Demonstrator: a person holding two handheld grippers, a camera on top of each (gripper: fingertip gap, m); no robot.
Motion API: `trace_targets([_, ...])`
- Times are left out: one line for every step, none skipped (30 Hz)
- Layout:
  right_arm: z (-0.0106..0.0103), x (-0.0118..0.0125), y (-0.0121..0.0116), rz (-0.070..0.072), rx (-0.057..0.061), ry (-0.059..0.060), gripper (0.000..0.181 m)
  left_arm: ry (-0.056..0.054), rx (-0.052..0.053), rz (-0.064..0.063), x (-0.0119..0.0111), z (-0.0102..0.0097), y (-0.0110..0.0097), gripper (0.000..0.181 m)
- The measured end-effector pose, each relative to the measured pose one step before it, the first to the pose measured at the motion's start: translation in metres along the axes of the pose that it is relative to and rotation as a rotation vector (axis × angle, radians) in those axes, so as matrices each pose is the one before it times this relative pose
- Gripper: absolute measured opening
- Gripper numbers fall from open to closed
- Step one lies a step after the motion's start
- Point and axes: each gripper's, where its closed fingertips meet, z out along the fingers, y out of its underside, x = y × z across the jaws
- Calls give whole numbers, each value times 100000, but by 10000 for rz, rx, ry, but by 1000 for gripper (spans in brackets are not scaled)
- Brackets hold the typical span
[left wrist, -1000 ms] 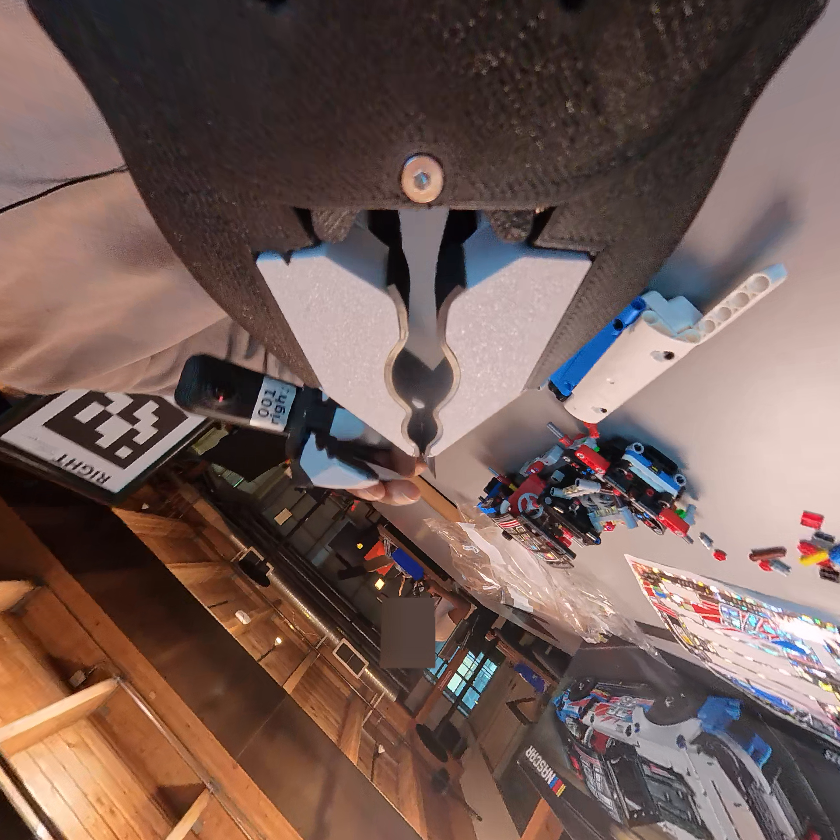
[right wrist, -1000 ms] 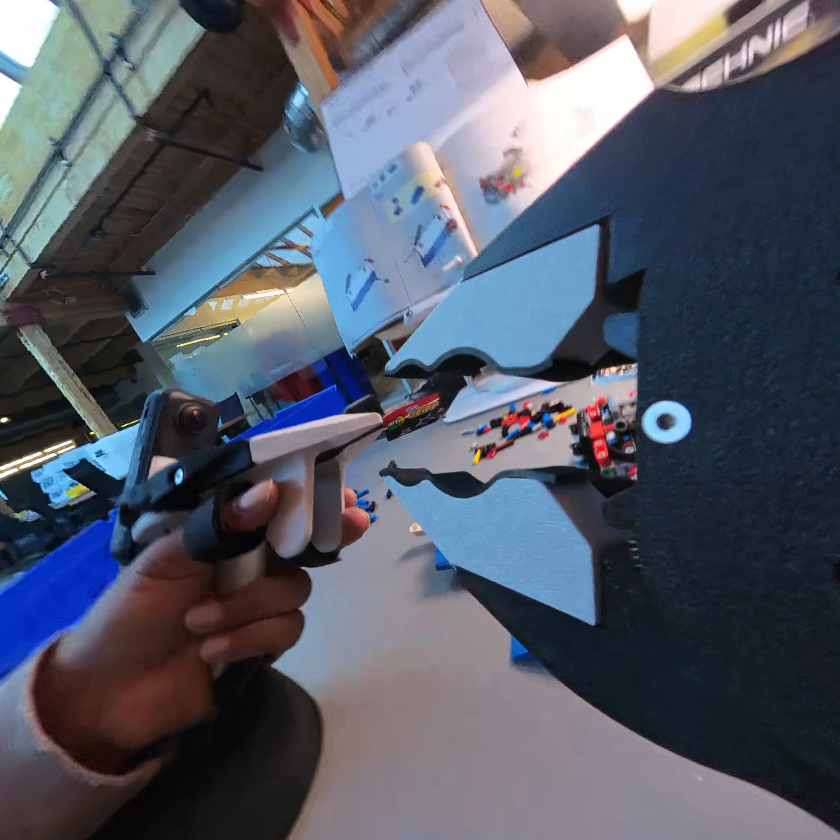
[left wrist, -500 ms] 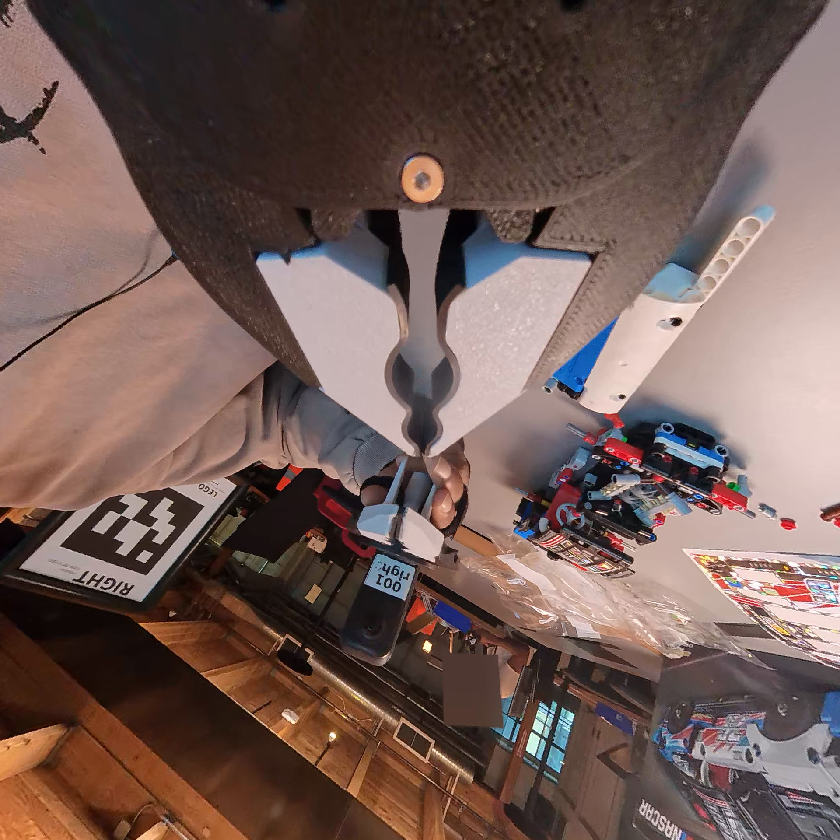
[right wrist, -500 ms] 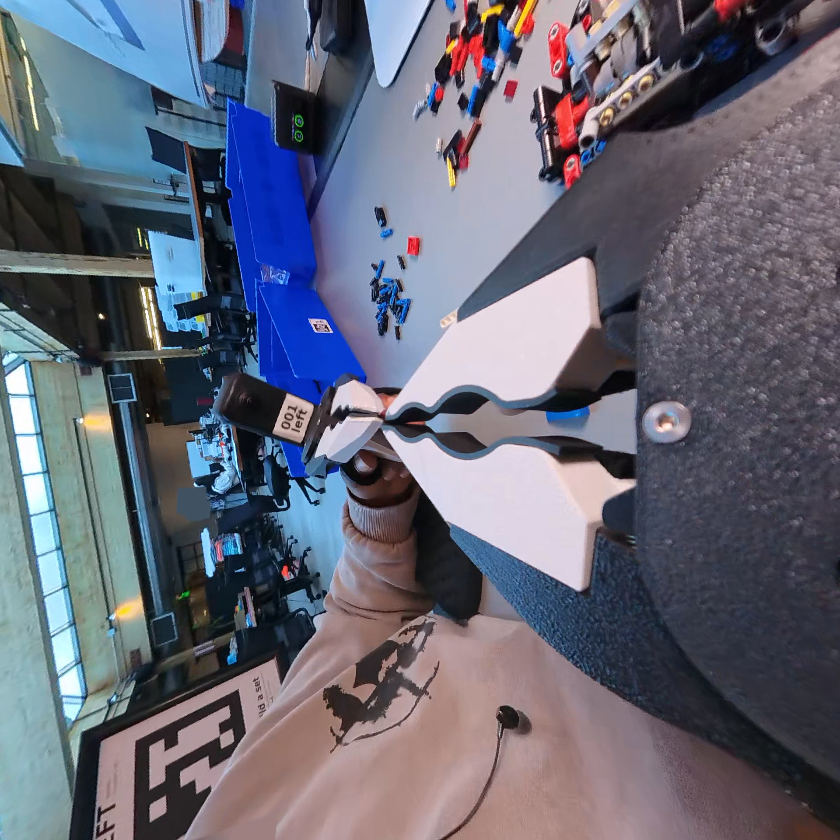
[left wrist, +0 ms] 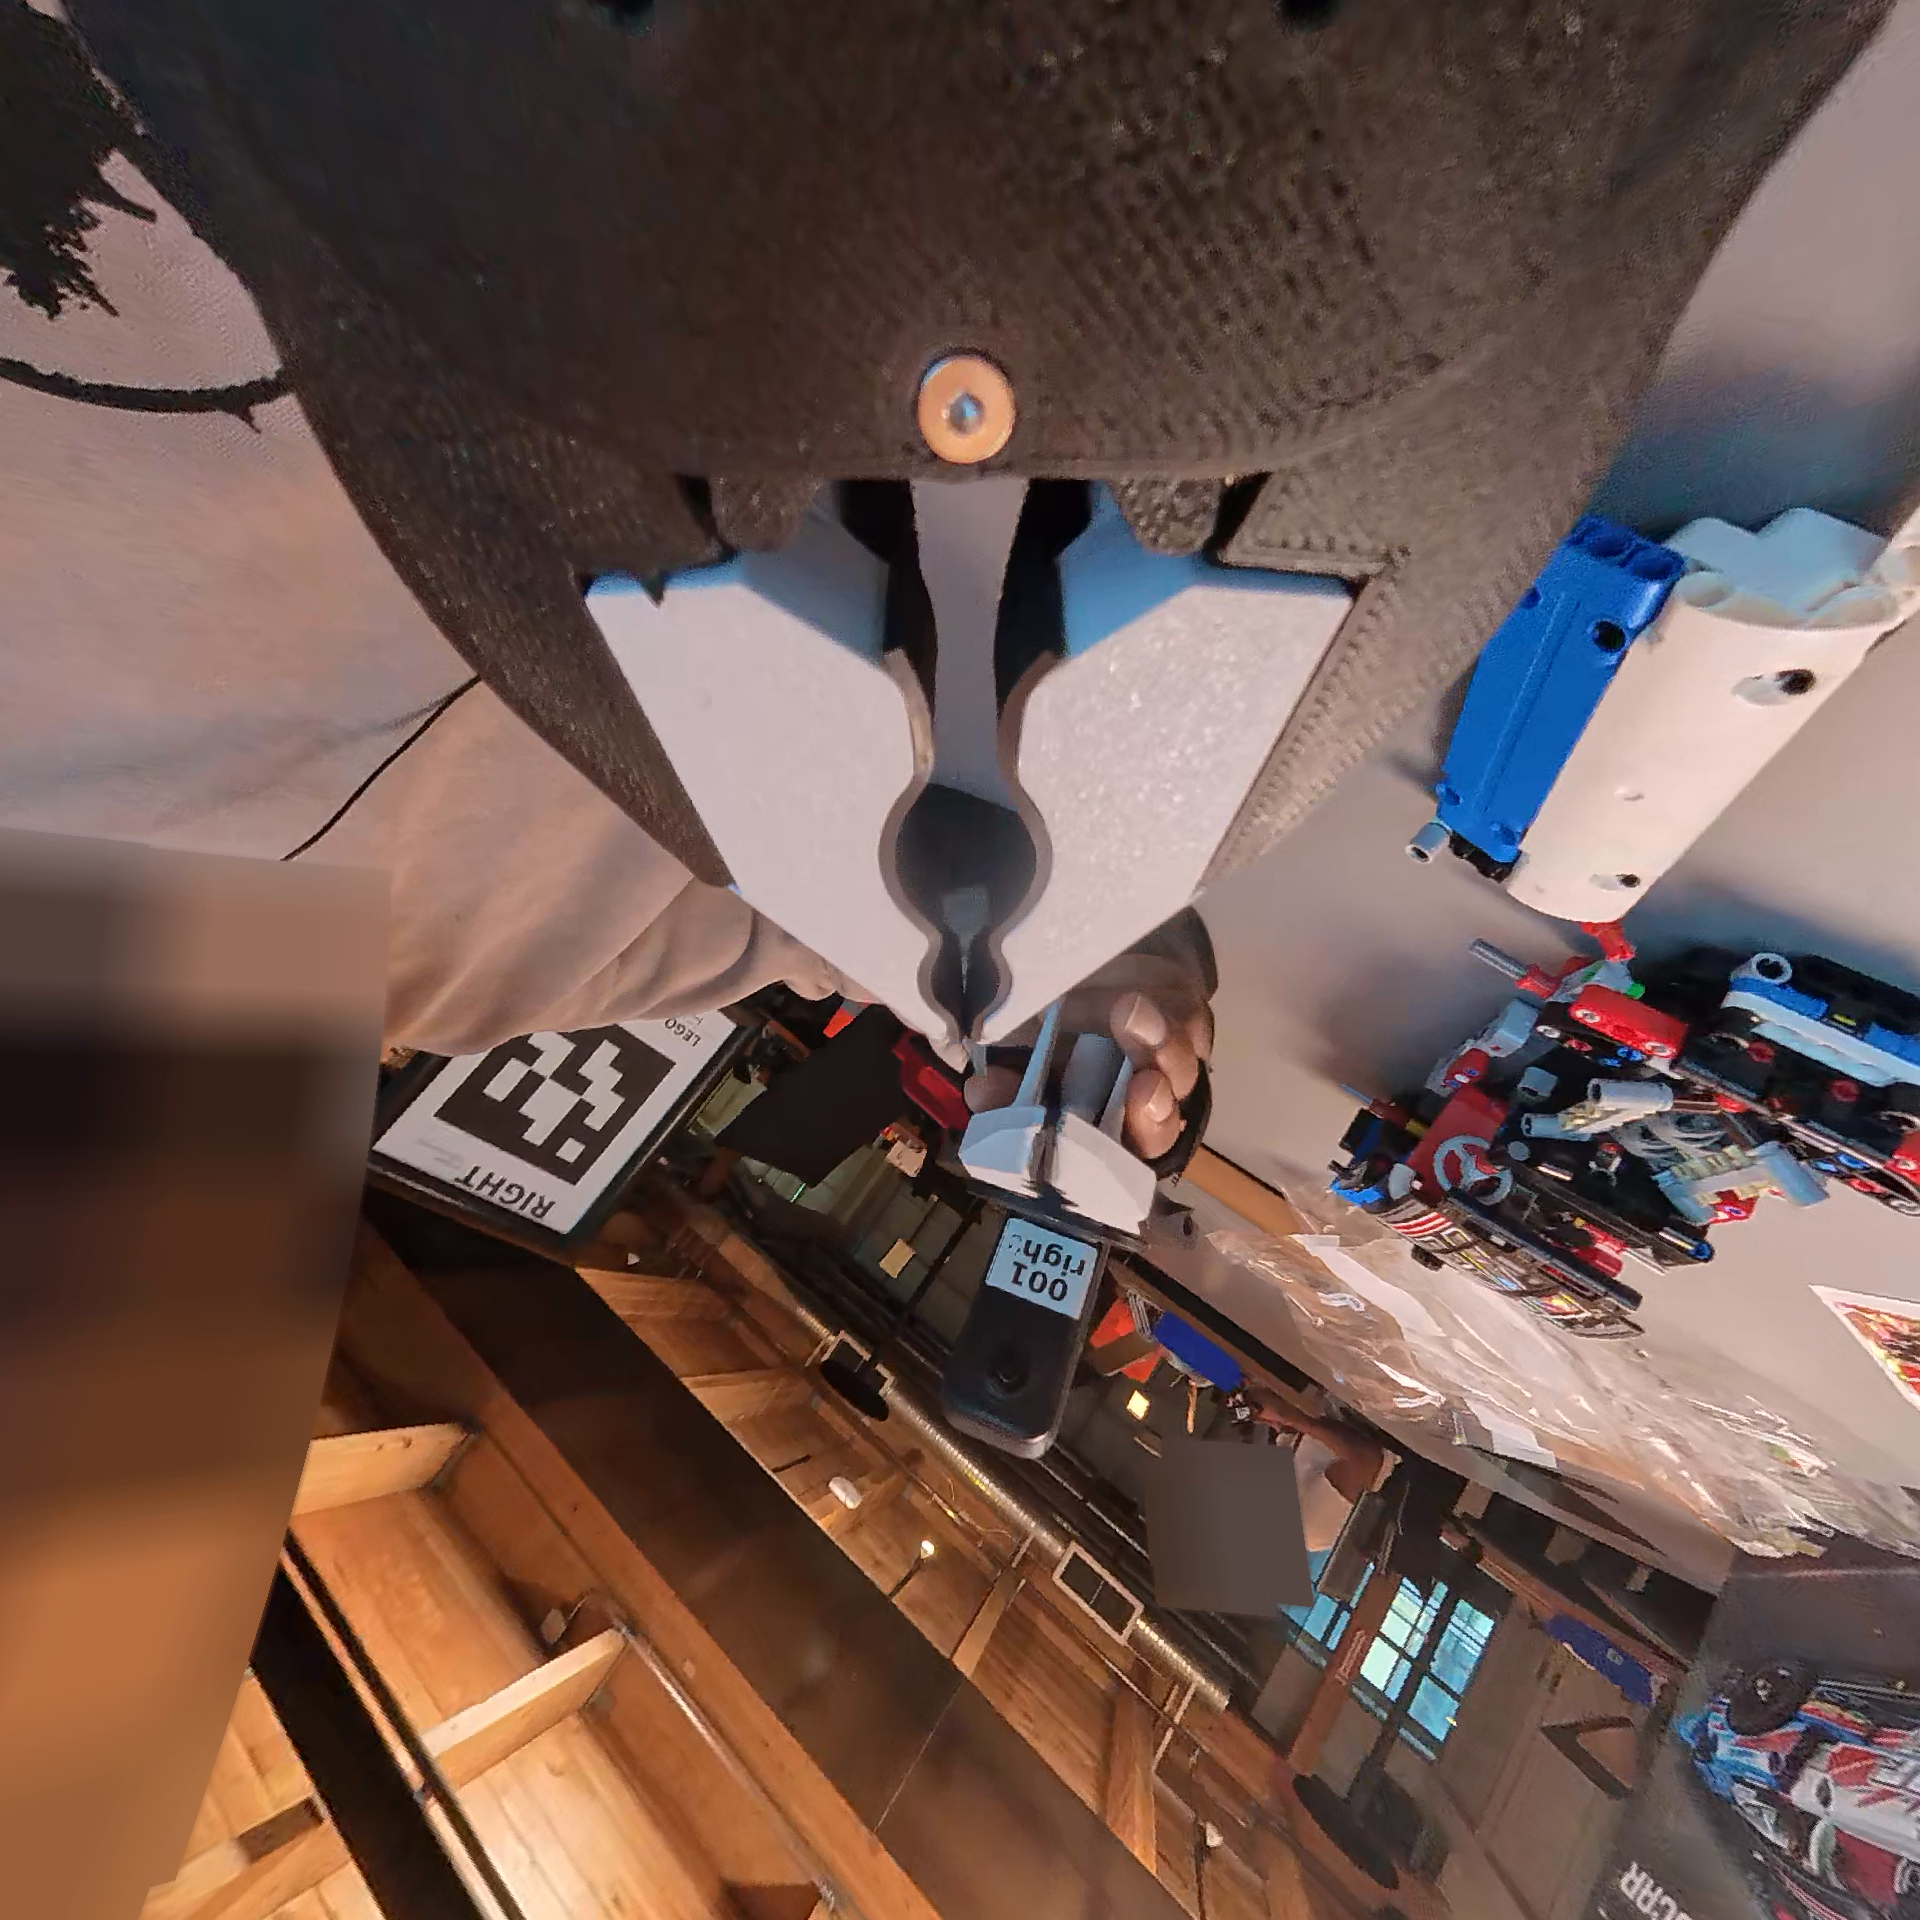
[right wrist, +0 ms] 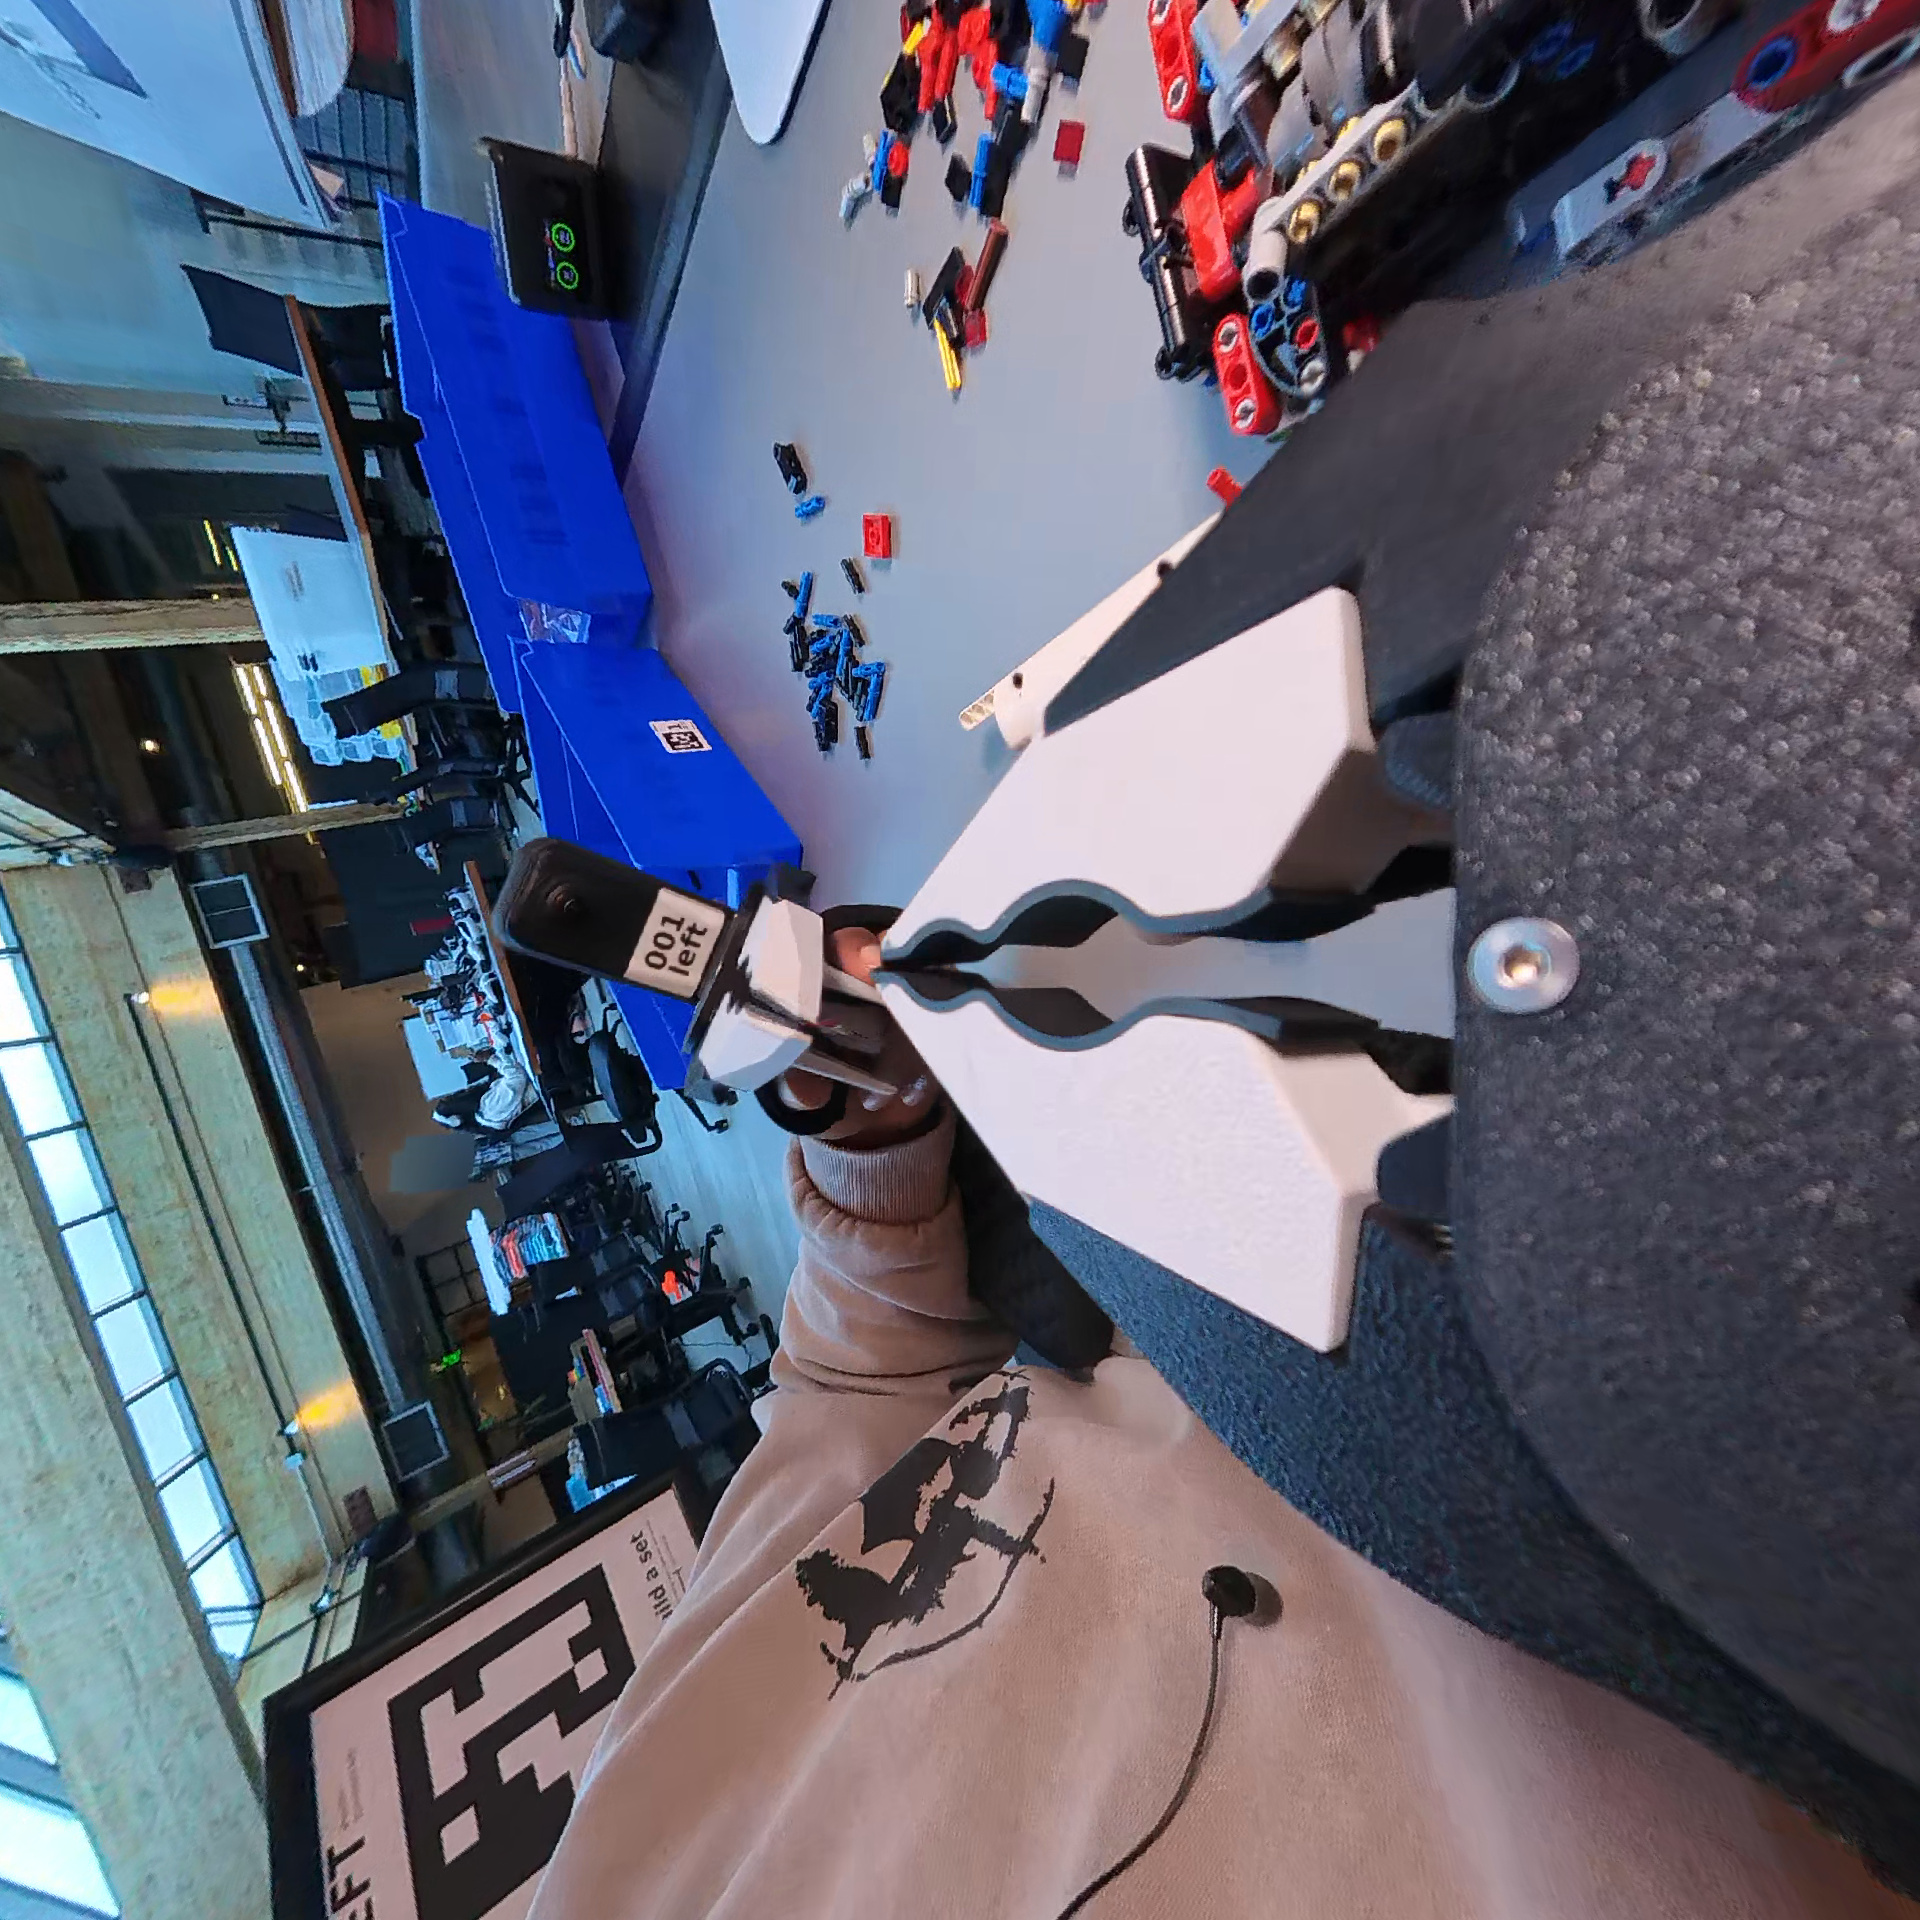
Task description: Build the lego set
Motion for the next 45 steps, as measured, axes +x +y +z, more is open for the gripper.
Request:
trace_targets([-32,-117,-190,25,99,-36,0,26,73,-144,-74,-57,-78,0])
trace_targets([-16,-127,-183,4,92,-35,0,40,43,-111,-23,-52,-41,0])
trace_targets([0,1,-156,51,66,30,0,59,80,-129,6,-58,-101,0])
trace_targets([16,72,-79,91,35,50,0,57,96,-152,0,-56,-105,0])
trace_targets([26,48,-19,133,14,2,2,42,79,-157,-49,-56,-80,0])
trace_targets([30,59,12,183,5,-17,5,39,65,-146,-56,-43,-63,0])
trace_targets([40,92,-18,203,40,-1,6,29,57,-117,-49,-38,-58,0])
trace_targets([27,64,-77,201,86,-18,6,18,38,-82,-36,-35,-48,0])
trace_targets([40,68,-83,210,84,-20,6,9,4,-46,-41,-1,11,0])
trace_targets([56,50,-44,191,46,-26,6,1,-19,-25,-15,20,38,0])
trace_targets([58,57,-4,162,22,-21,5,-4,-32,-12,-25,35,58,0])
trace_targets([79,2,28,128,8,-41,5,-12,-42,3,-24,55,76,0])
trace_targets([92,-55,93,89,-27,-61,4,-28,-53,18,-31,61,94,0])
trace_targets([115,-82,169,54,-82,-56,4,-43,-51,32,-40,53,91,0])
trace_targets([147,-84,214,13,-102,-43,4,-38,-61,39,-29,56,104,0])
trace_targets([155,-78,219,-3,-101,-35,4,-37,-69,44,-24,73,116,0])
trace_targets([160,-101,232,17,-116,-50,4,-51,-71,57,-21,72,116,0])
trace_targets([188,-133,250,42,-127,-89,4,-58,-79,74,-26,70,128,0])
trace_targets([157,-130,165,32,-73,-83,4,-54,-88,83,-9,87,151,0])
trace_targets([111,-138,80,21,-18,-83,4,-63,-80,96,-20,81,127,0])
trace_targets([93,-86,92,28,-57,-57,4,-60,-68,100,9,72,112,0])
trace_targets([69,-12,135,-3,-82,-6,4,-30,-65,79,23,58,103,0])
trace_targets([51,-29,96,-37,-49,-4,3,-28,-48,57,14,56,79,0])
trace_targets([27,-54,71,-24,-43,-21,1,-23,-34,38,1,30,60,0])
trace_targets([15,-21,68,-20,-39,-8,0,11,-30,19,28,35,39,0])
trace_targets([15,-13,84,-38,-51,6,0,0,-17,14,15,15,25,0])
trace_targets([13,-10,97,-44,-63,0,0,-16,-1,20,-13,5,-5,0])
trace_targets([24,-42,63,-48,-38,-7,0,5,1,11,12,-4,-5,0])
trace_targets([15,-97,49,-57,-31,-39,0,4,7,3,17,0,-13,0])
trace_targets([20,-97,31,-60,-25,-38,0,1,1,0,2,-8,10,0])
trace_targets([18,-55,15,-59,-19,1,0,3,-3,-2,4,6,-7,0])
trace_targets([10,-38,35,-45,-29,-5,0,-35,-3,10,-43,-6,0,0])
trace_targets([-13,1,25,-15,-29,3,0,-92,1,46,-120,-18,-26,0])
trace_targets([-50,40,-28,0,-10,32,0,-99,23,120,-95,-42,-90,0])
trace_targets([-93,38,-14,3,-31,26,0,-151,65,193,-112,-93,-191,0])
trace_targets([-134,6,-50,14,-28,8,0,-240,58,264,-210,-117,-221,7])
trace_targets([-211,147,-173,16,36,107,0,-287,-93,326,-261,-116,-72,21])
trace_targets([-289,207,-292,28,97,137,0,-383,-284,433,-377,-87,182,30])
trace_targets([-349,192,-293,73,58,113,0,-552,-489,595,-544,-16,485,36])
trace_targets([-385,327,-213,150,-27,187,0,-627,-717,806,-555,98,867,40])
trace_targets([-380,496,-24,237,-139,236,0,-645,-905,916,-500,237,1180,41])
trace_targets([-315,592,260,349,-249,229,0,-566,-1001,881,-350,406,1345,42])
trace_targets([-181,511,519,469,-347,113,0,-337,-949,729,2,549,1256,44])
trace_targets([-44,388,538,515,-289,1,0,-128,-807,589,254,616,1042,45])
trace_targets([72,355,522,547,-226,-7,0,-88,-713,473,198,634,926,45])
